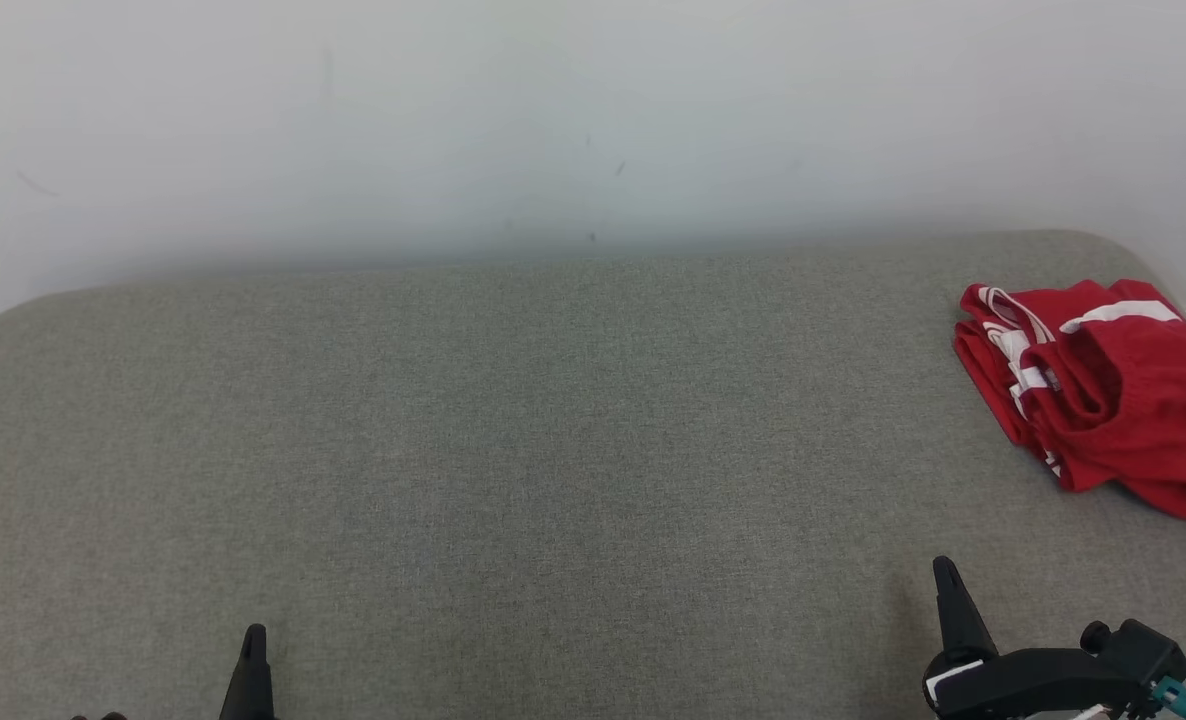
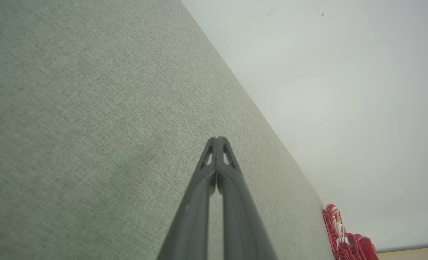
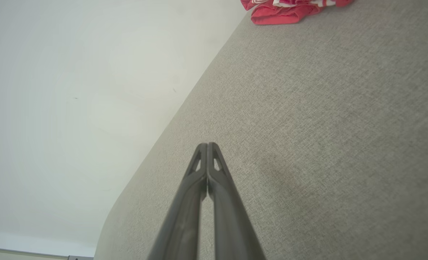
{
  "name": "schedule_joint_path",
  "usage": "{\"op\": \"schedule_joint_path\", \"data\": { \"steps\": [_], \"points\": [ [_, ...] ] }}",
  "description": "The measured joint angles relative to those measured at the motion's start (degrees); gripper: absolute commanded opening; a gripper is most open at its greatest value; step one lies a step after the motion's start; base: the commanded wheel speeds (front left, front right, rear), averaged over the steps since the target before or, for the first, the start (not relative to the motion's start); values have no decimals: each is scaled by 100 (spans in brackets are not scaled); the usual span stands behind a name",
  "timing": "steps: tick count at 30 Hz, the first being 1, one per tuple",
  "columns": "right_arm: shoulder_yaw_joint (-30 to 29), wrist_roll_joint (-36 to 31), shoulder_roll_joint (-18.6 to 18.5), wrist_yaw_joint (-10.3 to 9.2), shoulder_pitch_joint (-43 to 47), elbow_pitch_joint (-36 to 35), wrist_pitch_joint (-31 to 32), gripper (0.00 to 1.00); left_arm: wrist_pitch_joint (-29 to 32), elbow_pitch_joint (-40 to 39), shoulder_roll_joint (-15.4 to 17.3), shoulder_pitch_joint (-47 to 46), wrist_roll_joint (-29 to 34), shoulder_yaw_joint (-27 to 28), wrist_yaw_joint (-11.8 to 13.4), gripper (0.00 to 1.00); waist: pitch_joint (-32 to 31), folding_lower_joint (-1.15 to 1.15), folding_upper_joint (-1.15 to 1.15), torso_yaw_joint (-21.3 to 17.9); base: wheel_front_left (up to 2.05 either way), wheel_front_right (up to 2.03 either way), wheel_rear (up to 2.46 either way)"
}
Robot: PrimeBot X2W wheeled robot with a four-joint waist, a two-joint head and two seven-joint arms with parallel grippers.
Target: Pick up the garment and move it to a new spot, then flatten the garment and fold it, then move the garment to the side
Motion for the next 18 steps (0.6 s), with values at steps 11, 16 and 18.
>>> {"op": "schedule_joint_path", "data": {
  "steps": [11, 16, 18],
  "points": [
    [-65, 773, 0, 0, -15, -137, 178, 0, 186, -60, 1, -91, -694, 48, -4, 0, 1, 0, 0, 9, 0, 0, 0],
    [-93, 1092, -1, 0, -31, -190, 252, 0, 261, -90, 1, -118, -991, 68, -8, 0, 2, 0, 0, 13, 0, 0, 0],
    [-103, 1217, -1, 0, -37, -211, 271, 0, 286, -104, 1, -132, -1092, 75, -8, 0, 2, 0, 0, 15, 0, 0, 0]
  ]
}}
